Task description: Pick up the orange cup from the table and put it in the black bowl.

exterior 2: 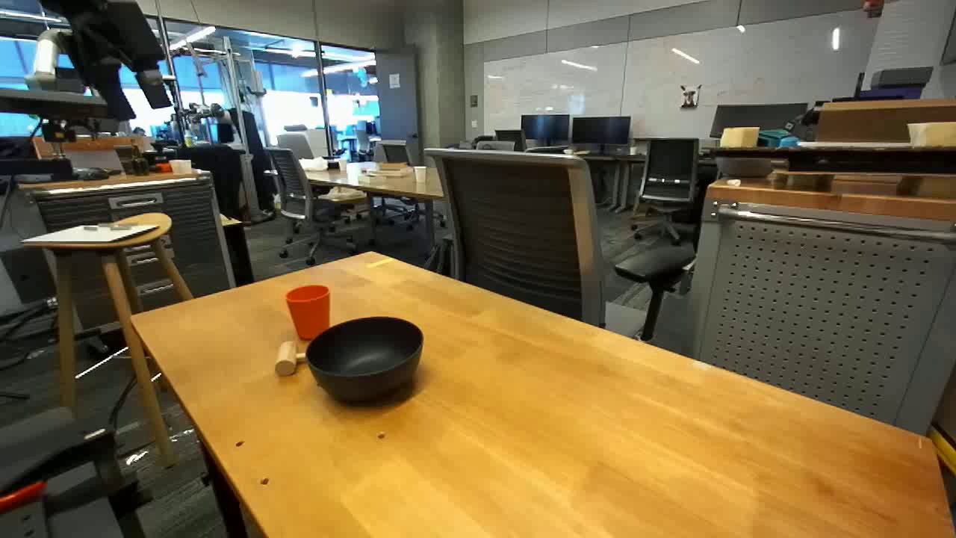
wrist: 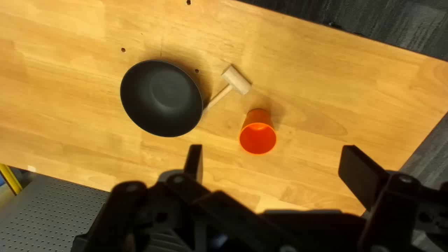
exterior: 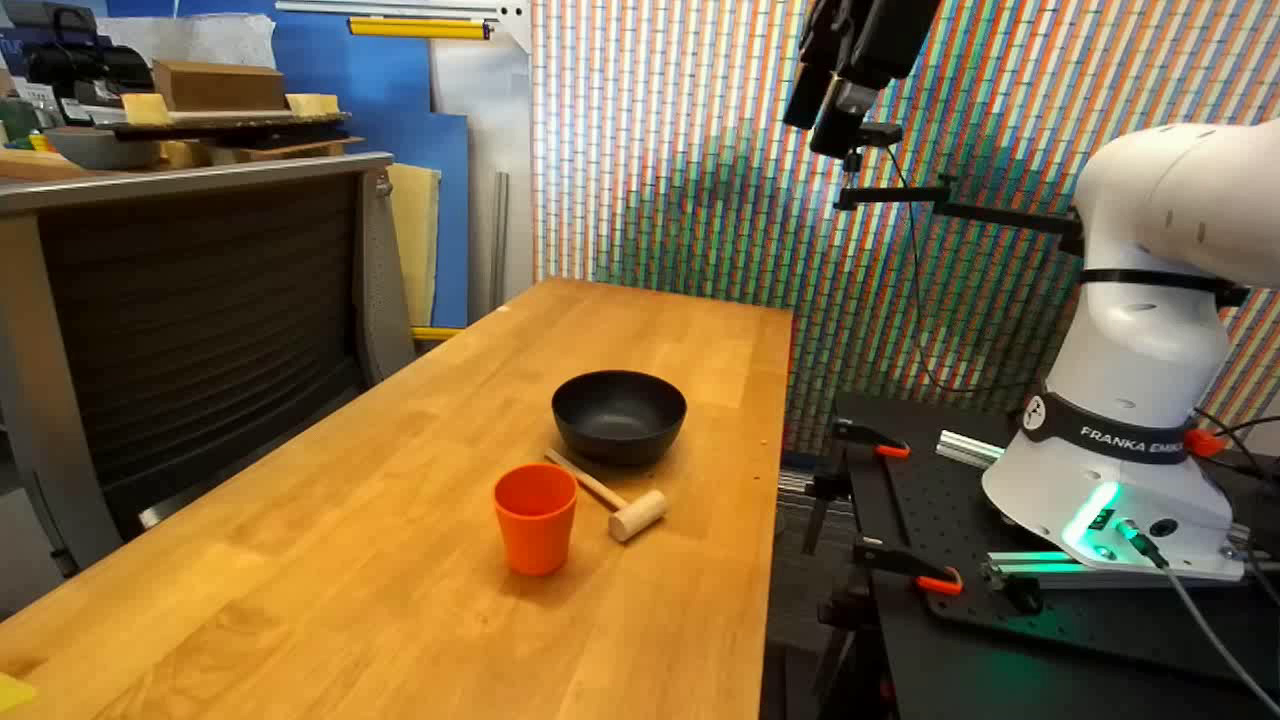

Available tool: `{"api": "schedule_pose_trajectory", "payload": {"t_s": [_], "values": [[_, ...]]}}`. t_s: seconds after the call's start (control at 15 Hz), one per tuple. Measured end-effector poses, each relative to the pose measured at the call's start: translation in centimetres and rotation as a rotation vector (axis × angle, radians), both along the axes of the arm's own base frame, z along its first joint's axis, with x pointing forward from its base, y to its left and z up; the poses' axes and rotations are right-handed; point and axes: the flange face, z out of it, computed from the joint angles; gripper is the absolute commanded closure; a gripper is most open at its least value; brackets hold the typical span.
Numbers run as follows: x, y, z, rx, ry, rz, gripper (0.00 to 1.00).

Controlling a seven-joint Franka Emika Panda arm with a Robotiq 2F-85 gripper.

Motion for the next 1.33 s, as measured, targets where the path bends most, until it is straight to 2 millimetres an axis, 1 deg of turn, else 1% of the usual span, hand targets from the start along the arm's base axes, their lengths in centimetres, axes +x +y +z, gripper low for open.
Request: {"api": "schedule_pose_trajectory", "payload": {"t_s": [0.2,0.33,0.4,0.53,0.73,0.93,1.07,1.33], "values": [[0.0,0.1,0.7,0.006,-0.015,0.003,0.00],[0.0,0.1,0.7,0.005,-0.015,0.003,0.00],[0.0,0.1,0.4,-0.002,-0.010,0.003,0.00],[1.1,0.1,-0.8,0.003,-0.037,-0.021,0.00],[4.5,1.2,-4.4,0.028,-0.108,-0.064,0.00],[8.3,2.3,-8.9,0.032,-0.138,-0.109,0.00],[10.9,1.9,-11.9,0.008,-0.138,-0.149,0.00],[15.4,0.2,-17.4,-0.047,-0.087,-0.225,0.00]]}}
